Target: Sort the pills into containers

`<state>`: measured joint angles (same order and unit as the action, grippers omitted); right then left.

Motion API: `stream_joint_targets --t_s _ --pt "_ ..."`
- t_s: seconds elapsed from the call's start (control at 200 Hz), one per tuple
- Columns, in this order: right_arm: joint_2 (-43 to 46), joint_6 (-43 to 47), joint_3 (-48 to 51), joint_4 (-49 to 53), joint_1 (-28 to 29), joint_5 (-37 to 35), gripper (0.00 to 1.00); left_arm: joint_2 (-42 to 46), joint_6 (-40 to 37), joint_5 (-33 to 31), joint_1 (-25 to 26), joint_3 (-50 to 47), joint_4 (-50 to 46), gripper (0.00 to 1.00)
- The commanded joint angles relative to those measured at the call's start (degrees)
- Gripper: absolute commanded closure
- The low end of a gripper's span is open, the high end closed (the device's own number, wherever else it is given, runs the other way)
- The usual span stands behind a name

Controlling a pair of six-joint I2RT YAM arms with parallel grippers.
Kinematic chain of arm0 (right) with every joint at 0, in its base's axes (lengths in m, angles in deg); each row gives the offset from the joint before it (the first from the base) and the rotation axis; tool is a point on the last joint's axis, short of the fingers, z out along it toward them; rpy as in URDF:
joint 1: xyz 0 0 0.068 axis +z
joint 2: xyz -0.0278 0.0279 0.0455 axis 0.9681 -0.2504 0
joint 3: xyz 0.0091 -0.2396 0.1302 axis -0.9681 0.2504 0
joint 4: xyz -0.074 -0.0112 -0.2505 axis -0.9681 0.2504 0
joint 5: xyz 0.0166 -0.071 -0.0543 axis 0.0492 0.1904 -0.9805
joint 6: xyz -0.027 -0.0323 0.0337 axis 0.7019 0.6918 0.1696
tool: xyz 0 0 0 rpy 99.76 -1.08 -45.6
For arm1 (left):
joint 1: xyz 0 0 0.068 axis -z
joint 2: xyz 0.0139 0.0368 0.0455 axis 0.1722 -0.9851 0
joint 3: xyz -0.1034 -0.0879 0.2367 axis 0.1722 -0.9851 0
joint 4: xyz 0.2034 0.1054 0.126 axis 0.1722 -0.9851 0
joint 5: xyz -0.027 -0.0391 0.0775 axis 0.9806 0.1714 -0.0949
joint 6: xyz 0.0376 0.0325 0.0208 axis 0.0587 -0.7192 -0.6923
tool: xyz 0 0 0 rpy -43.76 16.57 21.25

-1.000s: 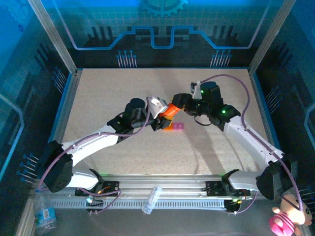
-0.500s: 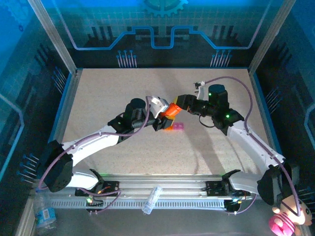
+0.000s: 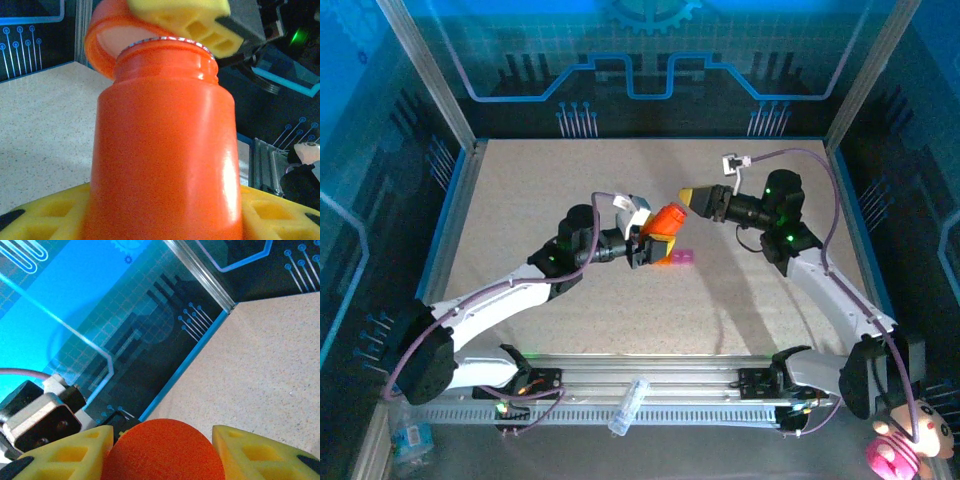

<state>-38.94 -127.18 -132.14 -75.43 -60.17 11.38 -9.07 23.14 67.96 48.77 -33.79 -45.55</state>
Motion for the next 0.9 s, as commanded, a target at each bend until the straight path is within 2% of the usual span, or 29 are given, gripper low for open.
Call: stream_joint_targets --t_s 0.0,0.11,0.225,0.315,0.41,0.59,0.891 --pt "2.3 0.5 1.3 0.3 -2.3 -4.3 0.56 2.1 0.1 0.5 0.0 -0.9 2.3 1.00" --pt "3.5 4.1 1.2 13.1 -4.7 -11.4 0.55 2.8 -0.6 -0.5 -0.1 -1.3 1.8 1.00" --pt "3.7 11.3 -0.9 28.2 -5.8 -23.8 0.54 3.7 -1.3 -2.0 -0.1 -1.9 1.5 1.00" --pt "3.2 14.8 -0.1 34.7 -6.2 -33.2 0.54 4.2 -1.4 -3.1 0.0 -2.5 1.6 1.00" --pt "2.1 16.0 2.7 37.3 -6.8 -40.8 0.54 4.7 -1.4 -4.2 0.0 -3.1 1.9 1.00" --pt "-0.7 16.0 6.9 37.0 -7.4 -49.1 0.55 5.5 -1.4 -6.1 0.0 -4.1 2.1 1.00" --pt "-8.9 15.7 8.4 34.6 -8.1 -53.4 0.54 6.2 -1.9 -7.3 0.0 -4.4 0.6 1.00"
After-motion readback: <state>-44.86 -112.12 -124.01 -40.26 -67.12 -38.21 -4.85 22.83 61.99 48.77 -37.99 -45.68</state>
